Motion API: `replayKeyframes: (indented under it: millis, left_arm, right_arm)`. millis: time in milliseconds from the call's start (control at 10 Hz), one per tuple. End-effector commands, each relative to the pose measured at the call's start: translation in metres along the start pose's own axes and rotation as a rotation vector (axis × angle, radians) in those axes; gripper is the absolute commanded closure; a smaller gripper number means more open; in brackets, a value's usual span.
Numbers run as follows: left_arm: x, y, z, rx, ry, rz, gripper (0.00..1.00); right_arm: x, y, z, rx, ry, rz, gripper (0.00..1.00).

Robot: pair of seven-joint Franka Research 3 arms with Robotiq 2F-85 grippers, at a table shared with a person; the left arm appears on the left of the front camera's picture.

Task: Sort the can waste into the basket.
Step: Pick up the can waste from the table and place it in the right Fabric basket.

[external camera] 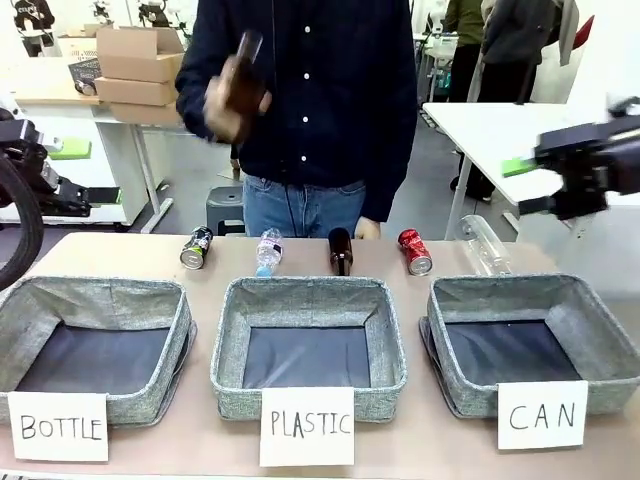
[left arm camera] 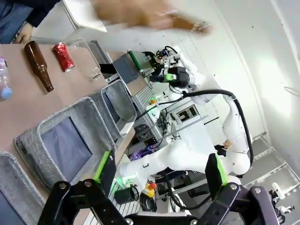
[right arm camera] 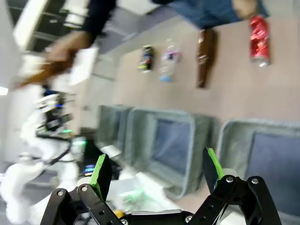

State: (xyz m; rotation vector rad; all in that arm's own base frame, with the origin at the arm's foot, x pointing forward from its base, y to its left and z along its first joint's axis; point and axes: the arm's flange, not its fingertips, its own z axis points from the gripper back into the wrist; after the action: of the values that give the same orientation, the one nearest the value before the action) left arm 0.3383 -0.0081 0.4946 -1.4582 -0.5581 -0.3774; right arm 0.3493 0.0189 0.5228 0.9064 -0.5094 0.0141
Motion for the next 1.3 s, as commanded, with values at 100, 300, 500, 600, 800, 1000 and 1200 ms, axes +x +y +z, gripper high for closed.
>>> replayKeyframes:
  millis: [100,300,500,600,800,1000,1200]
  left_arm:
    - [0.001,-0.001,-0.002,-0.026,-0.019,-0.026,0.0]
    - [0.001,-0.001,-0.002,-0.026,-0.019,-0.026,0.0]
    - [0.001,-0.001,-0.002,-0.026,-0.019,-0.026,0.0]
    - [0.001,-0.001,-0.002,-0.026,-0.019,-0.026,0.0]
    - [0.001,-0.001,-0.002,-0.026,-0.019,-0.026,0.0]
    - [0.001,-0.001,-0.002,-0.026,-0.019,-0.026,0.0]
    - [0.001,-0.001,-0.002,-0.026,-0.019,-0.026,0.0]
  right_arm:
    - [0.065,0.004,-0.103,-0.62,0.032,0.022,0.0]
    - [0.084,-0.009,-0.15,-0.717,0.083,0.005,0.0]
    - [0.076,-0.007,-0.145,-0.581,0.084,-0.017,0.0]
    - [0.063,-0.024,-0.16,-0.639,0.025,0.087,0.0]
    - [0.068,-0.036,-0.16,-0.655,0.064,0.044,0.0]
    - [0.11,-0.056,-0.205,-0.747,0.09,0.085,0.0]
    - [0.149,-0.083,-0.258,-0.811,0.176,0.086,0.0]
